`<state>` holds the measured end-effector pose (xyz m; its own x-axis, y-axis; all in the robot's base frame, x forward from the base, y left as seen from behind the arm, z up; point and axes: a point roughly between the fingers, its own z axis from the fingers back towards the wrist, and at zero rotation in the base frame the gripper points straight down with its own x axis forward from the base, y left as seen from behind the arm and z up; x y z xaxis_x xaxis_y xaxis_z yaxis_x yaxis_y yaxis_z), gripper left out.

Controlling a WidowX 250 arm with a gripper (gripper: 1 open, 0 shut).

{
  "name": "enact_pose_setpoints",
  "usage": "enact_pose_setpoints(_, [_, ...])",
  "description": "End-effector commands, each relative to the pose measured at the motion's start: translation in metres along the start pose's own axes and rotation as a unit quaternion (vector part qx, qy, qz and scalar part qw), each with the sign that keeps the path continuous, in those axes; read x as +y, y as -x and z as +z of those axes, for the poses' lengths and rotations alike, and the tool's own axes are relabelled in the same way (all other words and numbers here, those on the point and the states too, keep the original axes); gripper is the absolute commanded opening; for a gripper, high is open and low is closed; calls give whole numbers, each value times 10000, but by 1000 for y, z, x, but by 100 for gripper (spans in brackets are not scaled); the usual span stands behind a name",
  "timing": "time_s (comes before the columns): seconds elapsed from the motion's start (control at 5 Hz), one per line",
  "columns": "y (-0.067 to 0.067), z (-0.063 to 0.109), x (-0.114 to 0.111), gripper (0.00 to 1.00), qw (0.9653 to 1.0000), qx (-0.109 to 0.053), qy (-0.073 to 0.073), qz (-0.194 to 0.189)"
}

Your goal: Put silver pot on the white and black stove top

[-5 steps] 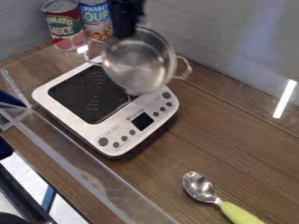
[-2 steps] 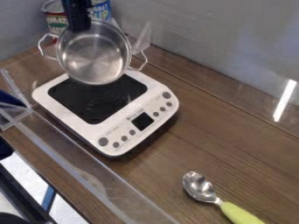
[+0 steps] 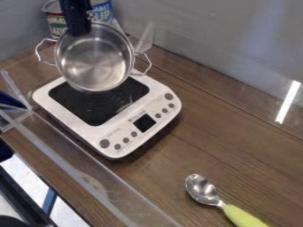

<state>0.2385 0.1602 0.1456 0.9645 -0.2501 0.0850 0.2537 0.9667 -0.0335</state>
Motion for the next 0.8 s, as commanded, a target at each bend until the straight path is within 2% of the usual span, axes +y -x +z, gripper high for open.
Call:
enact_pose_setpoints(0.0, [3,19,-11,0,9996,-233,-170,-26])
enact_pose_setpoints(0.2, [6,20,-22,0,9995,-275,-126,-53])
enact_pose_setpoints(0.6, [9,17,-36,0,9992,-348,-137,-107])
